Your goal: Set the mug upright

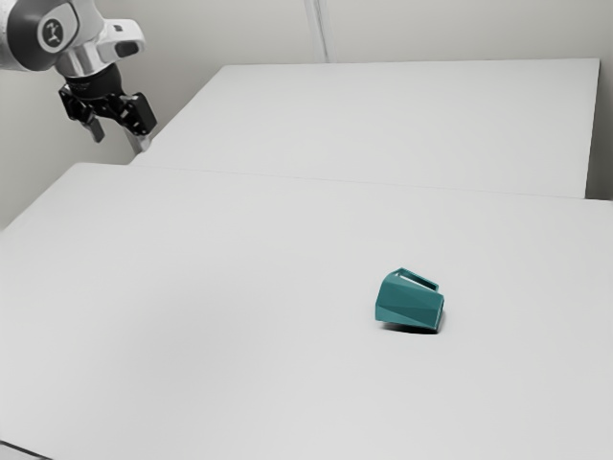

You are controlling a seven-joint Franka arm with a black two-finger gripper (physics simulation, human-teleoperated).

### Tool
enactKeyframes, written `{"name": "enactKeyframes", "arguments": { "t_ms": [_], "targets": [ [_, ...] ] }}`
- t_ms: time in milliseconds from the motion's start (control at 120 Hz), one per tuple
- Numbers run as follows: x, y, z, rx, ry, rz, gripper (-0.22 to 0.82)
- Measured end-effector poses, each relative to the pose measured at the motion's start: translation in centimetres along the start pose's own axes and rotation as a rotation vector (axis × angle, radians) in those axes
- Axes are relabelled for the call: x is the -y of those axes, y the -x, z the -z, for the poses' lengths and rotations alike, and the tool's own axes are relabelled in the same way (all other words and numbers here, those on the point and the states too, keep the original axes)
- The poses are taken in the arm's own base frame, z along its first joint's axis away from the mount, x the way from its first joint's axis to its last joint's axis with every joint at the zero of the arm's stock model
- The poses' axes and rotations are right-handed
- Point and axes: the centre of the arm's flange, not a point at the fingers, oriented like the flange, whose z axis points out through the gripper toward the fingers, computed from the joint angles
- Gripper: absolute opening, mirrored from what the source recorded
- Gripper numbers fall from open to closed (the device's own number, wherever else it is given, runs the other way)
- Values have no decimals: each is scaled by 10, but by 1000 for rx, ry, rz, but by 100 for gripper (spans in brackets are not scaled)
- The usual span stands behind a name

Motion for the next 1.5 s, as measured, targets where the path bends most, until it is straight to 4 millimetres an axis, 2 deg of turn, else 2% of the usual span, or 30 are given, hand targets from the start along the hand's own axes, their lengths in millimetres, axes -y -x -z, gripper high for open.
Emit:
{"name": "enactKeyframes", "arguments": {
  "t_ms": [242, 400, 483, 567, 692, 808, 950, 1292, 1500],
  "targets": [
    [-10, -10, -9, -4, 18, -32, 60],
    [-23, -24, -36, 30, 74, -46, 60],
    [-36, -34, -57, 53, 142, -41, 60],
    [-53, -45, -89, 89, 246, -24, 60],
    [-83, -54, -149, 158, 416, 24, 60],
    [-117, -61, -186, 201, 527, 52, 60],
    [-147, -65, -229, 259, 639, 103, 60],
    [-212, -77, -285, 310, 827, 215, 60],
    [-252, -77, -299, 326, 904, 261, 60]
  ]
}}
